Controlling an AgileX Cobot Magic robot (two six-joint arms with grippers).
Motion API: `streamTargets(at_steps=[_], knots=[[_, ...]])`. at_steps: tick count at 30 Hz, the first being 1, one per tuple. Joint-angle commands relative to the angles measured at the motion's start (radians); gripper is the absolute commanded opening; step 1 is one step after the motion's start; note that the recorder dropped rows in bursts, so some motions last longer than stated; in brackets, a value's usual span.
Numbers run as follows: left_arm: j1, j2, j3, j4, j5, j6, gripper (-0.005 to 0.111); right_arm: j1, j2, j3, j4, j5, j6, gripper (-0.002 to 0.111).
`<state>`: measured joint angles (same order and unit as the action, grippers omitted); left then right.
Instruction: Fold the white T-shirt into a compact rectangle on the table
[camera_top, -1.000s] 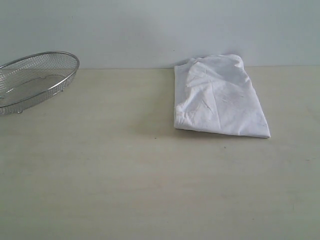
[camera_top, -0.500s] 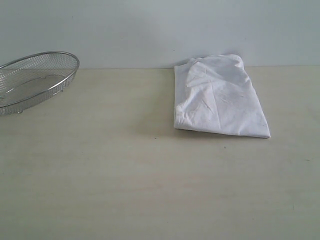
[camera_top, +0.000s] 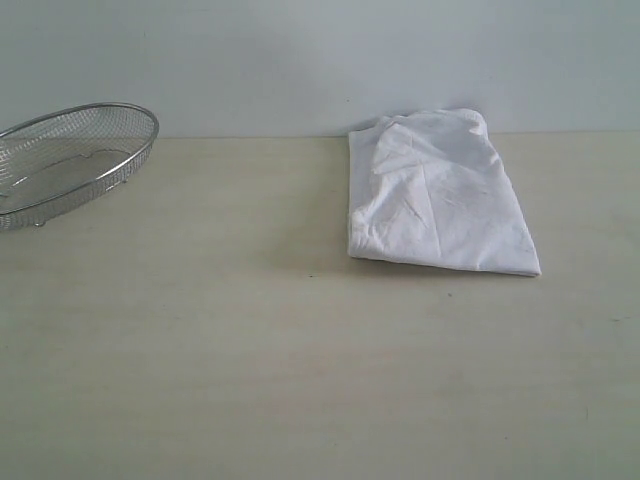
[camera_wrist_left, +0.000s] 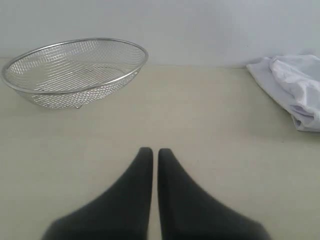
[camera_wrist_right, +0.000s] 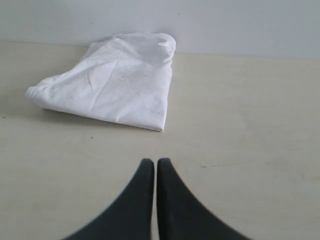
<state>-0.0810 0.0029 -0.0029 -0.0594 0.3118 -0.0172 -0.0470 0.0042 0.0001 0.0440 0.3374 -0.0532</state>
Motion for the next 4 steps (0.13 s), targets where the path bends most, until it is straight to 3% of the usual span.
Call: streamTargets(at_steps=[1,4], knots=[[0.003,-0.003,0.003,-0.01,-0.004,-0.01,0.005,-0.002,-0.004,0.0,-0.001,-0.004,-0.004,0.0],[0.003,-0.003,0.003,-0.01,-0.004,-0.01,0.005,-0.002,-0.004,0.0,-0.001,-0.004,-0.004,0.0]])
